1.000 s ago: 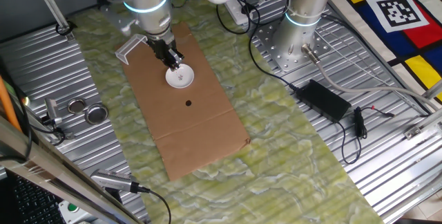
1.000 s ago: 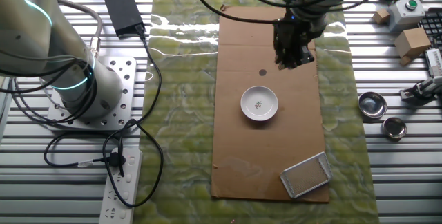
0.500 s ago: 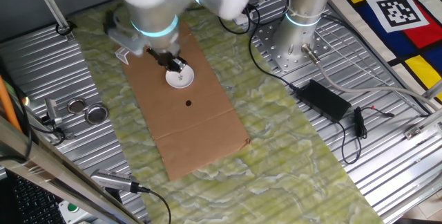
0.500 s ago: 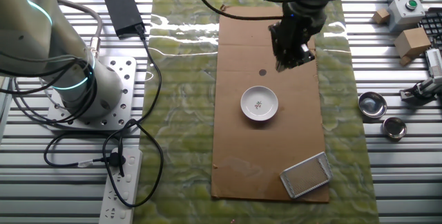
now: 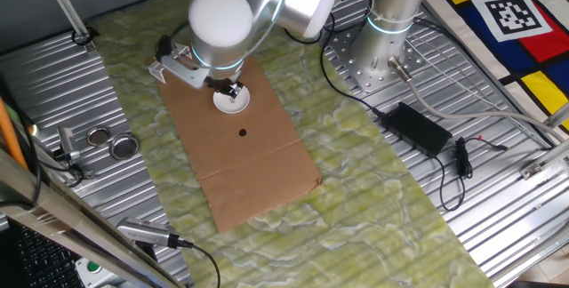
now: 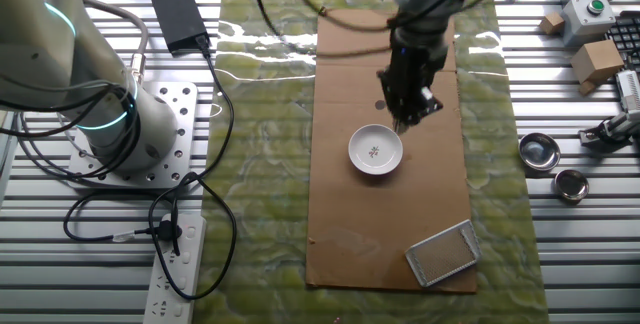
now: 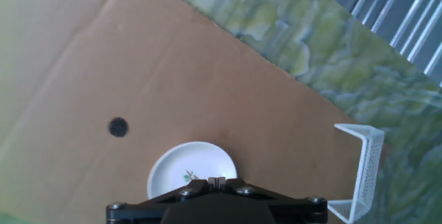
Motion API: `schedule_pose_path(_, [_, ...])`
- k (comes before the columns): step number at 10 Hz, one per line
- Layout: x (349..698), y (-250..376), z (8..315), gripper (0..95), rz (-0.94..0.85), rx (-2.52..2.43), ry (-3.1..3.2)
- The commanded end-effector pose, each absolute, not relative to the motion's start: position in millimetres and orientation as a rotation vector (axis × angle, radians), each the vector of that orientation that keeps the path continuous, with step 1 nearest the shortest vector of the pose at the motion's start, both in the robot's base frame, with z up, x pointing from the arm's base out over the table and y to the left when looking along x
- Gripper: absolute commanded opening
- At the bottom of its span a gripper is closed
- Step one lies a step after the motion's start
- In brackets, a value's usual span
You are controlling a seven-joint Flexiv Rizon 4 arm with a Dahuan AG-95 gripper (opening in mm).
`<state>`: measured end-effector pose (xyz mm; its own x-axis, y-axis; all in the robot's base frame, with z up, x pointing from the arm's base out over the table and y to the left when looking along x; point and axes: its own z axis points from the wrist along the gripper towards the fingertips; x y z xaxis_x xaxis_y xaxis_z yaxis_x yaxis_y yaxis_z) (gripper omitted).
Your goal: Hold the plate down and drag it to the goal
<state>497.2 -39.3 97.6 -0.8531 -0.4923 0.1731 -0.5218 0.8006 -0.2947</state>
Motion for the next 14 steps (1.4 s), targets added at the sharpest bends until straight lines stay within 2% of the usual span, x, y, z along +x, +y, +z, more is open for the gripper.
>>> schedule_pose_path(1, [499, -43, 96, 0.0, 0.491, 0.846, -2.877])
schedule_pose_path(14, [503, -59, 97, 0.0, 0.504, 0.761, -2.847])
